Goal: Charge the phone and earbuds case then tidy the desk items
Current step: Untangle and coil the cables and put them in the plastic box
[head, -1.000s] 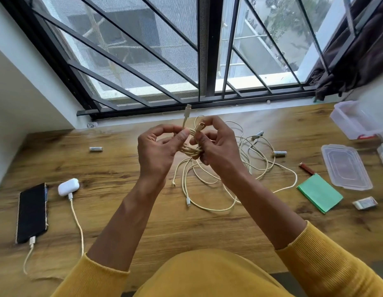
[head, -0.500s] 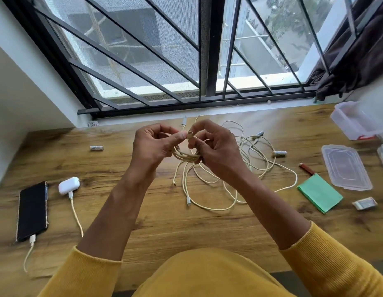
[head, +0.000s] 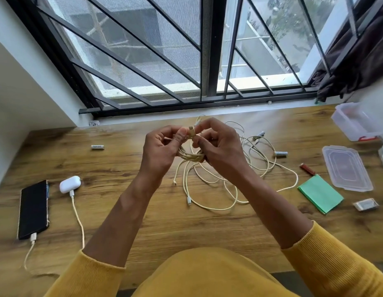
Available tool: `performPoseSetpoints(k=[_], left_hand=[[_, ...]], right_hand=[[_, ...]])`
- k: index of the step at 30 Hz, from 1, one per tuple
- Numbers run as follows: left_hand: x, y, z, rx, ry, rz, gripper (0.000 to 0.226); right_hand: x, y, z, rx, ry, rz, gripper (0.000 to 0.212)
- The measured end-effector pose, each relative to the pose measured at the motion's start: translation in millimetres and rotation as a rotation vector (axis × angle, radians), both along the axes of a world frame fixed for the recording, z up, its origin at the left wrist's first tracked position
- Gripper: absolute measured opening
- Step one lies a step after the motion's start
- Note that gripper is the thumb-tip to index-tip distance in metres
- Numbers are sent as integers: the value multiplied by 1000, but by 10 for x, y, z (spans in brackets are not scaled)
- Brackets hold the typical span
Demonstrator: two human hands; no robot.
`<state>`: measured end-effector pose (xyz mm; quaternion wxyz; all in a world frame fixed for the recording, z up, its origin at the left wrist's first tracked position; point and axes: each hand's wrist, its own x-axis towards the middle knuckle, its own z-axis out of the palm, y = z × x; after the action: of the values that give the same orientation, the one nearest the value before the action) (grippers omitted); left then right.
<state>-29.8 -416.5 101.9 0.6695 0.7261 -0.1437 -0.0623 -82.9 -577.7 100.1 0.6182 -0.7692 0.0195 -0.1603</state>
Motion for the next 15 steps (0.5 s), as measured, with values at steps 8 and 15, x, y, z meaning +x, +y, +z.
performPoseSetpoints(k=[8, 15], left_hand=[[17, 6, 25, 50, -45, -13, 19], [-22, -56, 52, 66, -176, 126, 18]], right_hand=[[15, -28, 99, 2, -13, -7, 56], [34, -48, 118, 10, 5, 39, 25]])
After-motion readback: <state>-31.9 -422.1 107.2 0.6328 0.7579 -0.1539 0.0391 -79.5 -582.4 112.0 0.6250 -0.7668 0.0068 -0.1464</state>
